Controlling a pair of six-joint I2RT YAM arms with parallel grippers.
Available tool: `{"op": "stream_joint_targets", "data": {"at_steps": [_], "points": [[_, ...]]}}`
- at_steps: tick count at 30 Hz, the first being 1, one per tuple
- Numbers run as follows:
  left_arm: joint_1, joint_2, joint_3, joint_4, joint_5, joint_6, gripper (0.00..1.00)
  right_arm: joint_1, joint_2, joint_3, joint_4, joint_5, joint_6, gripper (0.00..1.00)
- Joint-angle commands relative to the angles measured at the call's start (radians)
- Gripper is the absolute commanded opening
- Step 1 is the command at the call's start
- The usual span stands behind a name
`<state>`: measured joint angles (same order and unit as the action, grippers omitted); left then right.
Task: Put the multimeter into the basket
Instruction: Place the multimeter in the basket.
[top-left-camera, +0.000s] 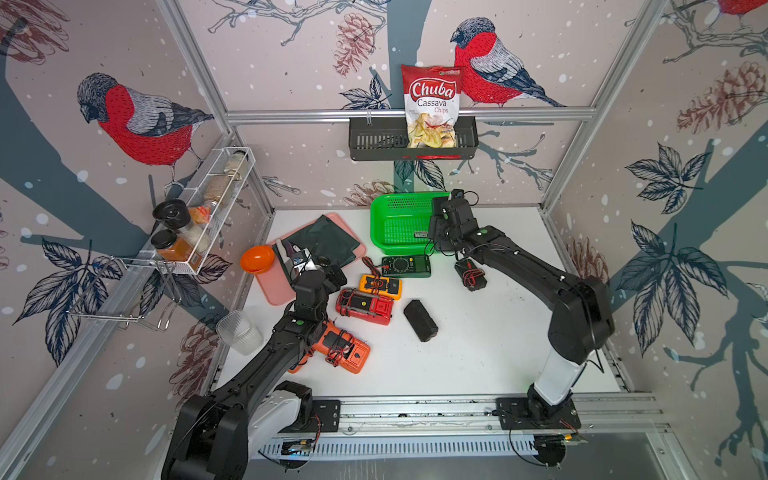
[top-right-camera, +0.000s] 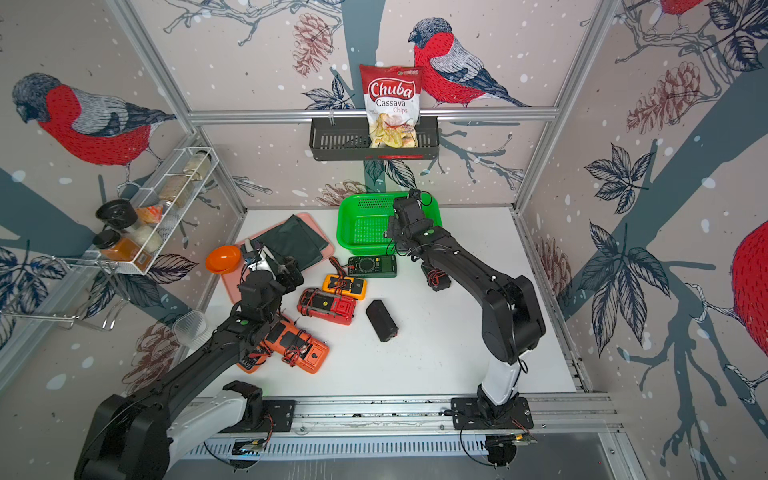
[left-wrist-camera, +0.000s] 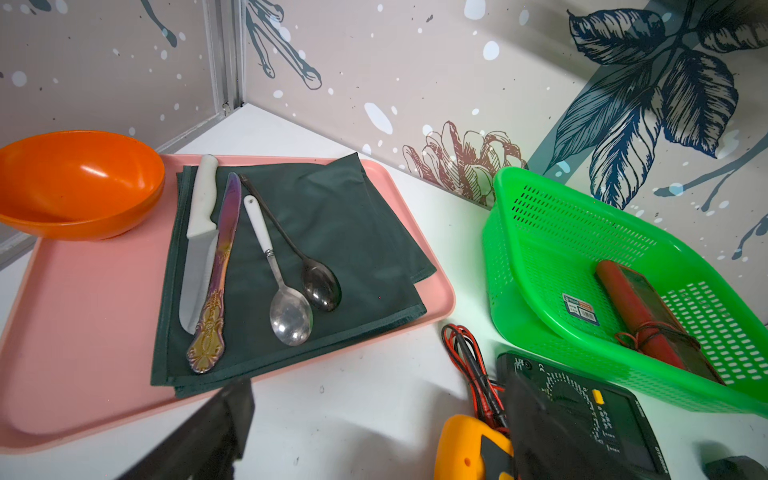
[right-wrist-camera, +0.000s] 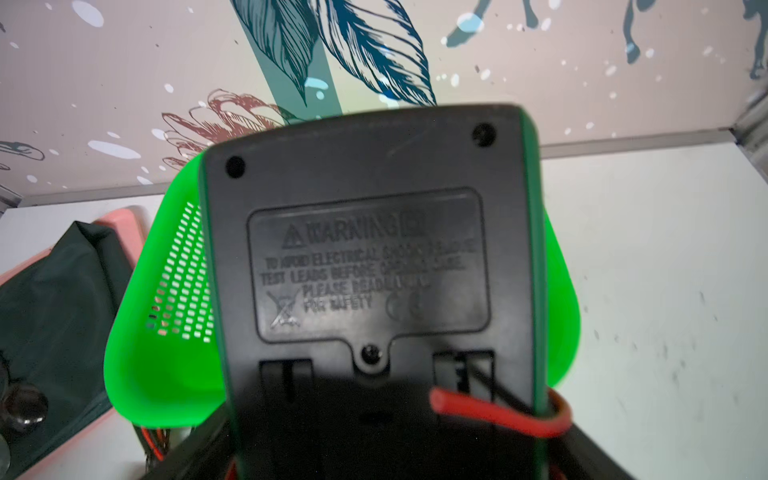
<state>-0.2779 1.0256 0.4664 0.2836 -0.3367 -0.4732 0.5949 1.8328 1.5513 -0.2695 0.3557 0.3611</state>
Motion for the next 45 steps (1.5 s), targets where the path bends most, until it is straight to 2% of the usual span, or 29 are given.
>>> {"op": "stream_joint_targets", "data": {"at_steps": [1, 8, 14, 24, 28, 31, 32, 34, 39, 45], "points": [[0.002, -0.007, -0.003, 0.006, 0.004, -0.002, 0.97, -0.011, 0.1, 0.115, 0.074, -0.007, -0.066, 0.23], [0.002, -0.003, -0.004, 0.006, 0.004, 0.007, 0.97, -0.023, 0.356, 0.37, 0.087, -0.019, -0.111, 0.24], [0.003, 0.002, -0.002, 0.008, 0.006, 0.008, 0.97, -0.046, 0.51, 0.493, 0.125, -0.057, -0.121, 0.29], [0.003, 0.007, 0.002, 0.005, 0.002, 0.01, 0.97, -0.082, 0.64, 0.571, 0.115, -0.161, -0.081, 0.34], [0.003, 0.011, 0.006, 0.003, 0.006, 0.008, 0.97, -0.085, 0.662, 0.578, 0.111, -0.168, -0.082, 0.44], [0.003, 0.017, 0.006, 0.004, 0.01, 0.005, 0.97, -0.089, 0.676, 0.583, 0.105, -0.18, -0.08, 0.59], [0.003, 0.019, 0.005, 0.005, 0.01, 0.003, 0.97, -0.089, 0.681, 0.585, 0.103, -0.185, -0.08, 0.67], [0.003, 0.021, 0.008, 0.005, 0.011, 0.001, 0.97, -0.091, 0.687, 0.587, 0.102, -0.197, -0.085, 0.73], [0.003, 0.025, 0.01, 0.005, 0.009, -0.001, 0.97, -0.092, 0.706, 0.598, 0.098, -0.239, -0.089, 0.99], [0.003, 0.021, 0.013, -0.003, 0.003, 0.001, 0.97, -0.09, 0.735, 0.652, 0.052, -0.248, -0.092, 1.0]]}}
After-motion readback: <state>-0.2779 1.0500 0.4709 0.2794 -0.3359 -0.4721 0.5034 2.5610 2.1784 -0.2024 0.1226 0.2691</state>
